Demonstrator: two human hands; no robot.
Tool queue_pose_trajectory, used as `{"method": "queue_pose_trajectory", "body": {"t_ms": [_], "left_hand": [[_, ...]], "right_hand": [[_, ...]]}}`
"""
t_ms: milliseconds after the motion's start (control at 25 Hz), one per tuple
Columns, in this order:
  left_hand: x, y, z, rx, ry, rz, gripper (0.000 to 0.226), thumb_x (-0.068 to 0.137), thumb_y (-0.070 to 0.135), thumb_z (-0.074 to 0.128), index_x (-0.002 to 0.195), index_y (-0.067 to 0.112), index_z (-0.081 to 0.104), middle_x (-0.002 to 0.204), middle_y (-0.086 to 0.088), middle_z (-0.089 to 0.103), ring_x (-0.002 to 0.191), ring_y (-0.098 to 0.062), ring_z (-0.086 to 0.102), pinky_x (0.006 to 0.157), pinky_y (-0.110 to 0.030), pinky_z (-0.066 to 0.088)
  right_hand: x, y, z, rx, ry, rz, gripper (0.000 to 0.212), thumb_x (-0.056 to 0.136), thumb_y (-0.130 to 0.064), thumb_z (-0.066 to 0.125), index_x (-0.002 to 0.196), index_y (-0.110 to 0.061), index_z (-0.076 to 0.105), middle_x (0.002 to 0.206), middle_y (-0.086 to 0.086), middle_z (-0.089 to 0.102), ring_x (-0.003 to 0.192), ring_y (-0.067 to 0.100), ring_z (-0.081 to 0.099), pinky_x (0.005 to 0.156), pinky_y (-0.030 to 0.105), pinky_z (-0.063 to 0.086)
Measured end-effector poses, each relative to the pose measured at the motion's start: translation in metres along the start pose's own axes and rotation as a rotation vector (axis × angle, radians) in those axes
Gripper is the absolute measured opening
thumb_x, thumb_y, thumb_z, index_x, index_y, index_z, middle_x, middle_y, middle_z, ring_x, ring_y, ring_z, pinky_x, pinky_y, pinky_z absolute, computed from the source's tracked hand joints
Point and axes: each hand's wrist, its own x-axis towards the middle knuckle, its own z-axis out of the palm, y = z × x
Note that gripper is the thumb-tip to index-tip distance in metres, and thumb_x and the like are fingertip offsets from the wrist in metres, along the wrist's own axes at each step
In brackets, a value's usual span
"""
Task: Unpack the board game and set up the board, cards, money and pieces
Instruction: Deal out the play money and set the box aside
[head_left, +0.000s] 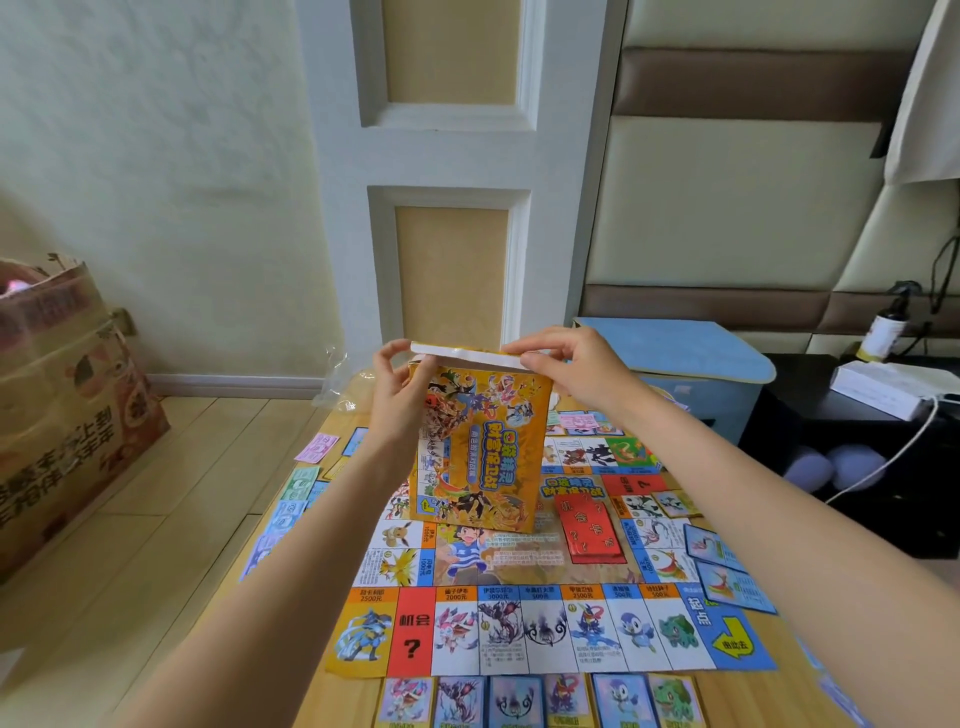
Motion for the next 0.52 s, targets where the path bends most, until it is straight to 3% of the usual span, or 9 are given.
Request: {"method": "queue_pose_trajectory", "body": {"t_ms": [80, 160, 360, 520], "left_hand": [[0.000, 0.002, -0.007, -0.014, -0.077, -0.024, 0.025, 0.095, 0.025, 0.049, 0.116, 0.027, 0.036, 0.102, -0.014, 0.059, 0.080, -0.025, 0.064, 0.070, -0.040, 0.054], [0.000, 0.005, -0.012, -0.048, -0.149, -0.063, 0.020, 0.094, 0.024, 0.049, 0.112, 0.028, 0.040, 0.095, -0.013, 0.062, 0.075, -0.024, 0.065, 0.066, -0.038, 0.055], [0.007, 0.014, -0.021, -0.045, -0.254, -0.116, 0.010, 0.094, 0.016, 0.049, 0.097, 0.026, 0.049, 0.081, -0.007, 0.061, 0.069, -0.022, 0.063, 0.056, -0.028, 0.051], [0.015, 0.026, -0.026, 0.072, -0.367, -0.201, 0.007, 0.090, 0.019, 0.052, 0.086, 0.025, 0.052, 0.088, -0.007, 0.062, 0.081, -0.023, 0.058, 0.066, -0.032, 0.044]], "right_hand": [[0.001, -0.001, 0.000, -0.004, 0.001, 0.032, 0.022, 0.093, -0.011, 0.055, 0.109, -0.014, 0.069, 0.054, -0.025, 0.056, 0.051, 0.006, 0.039, 0.053, 0.011, 0.035], [0.001, -0.003, 0.001, 0.011, 0.004, 0.044, 0.021, 0.092, -0.011, 0.056, 0.108, -0.013, 0.069, 0.052, -0.025, 0.056, 0.047, 0.002, 0.043, 0.053, 0.009, 0.035], [0.000, -0.003, 0.000, 0.033, -0.006, 0.061, 0.021, 0.091, -0.010, 0.058, 0.109, -0.012, 0.070, 0.078, -0.014, 0.060, 0.052, 0.006, 0.041, 0.055, 0.016, 0.039], [0.002, -0.001, -0.004, 0.075, -0.065, 0.095, 0.020, 0.090, -0.011, 0.059, 0.107, -0.015, 0.070, 0.088, -0.002, 0.066, 0.053, 0.010, 0.041, 0.055, 0.015, 0.040]]}}
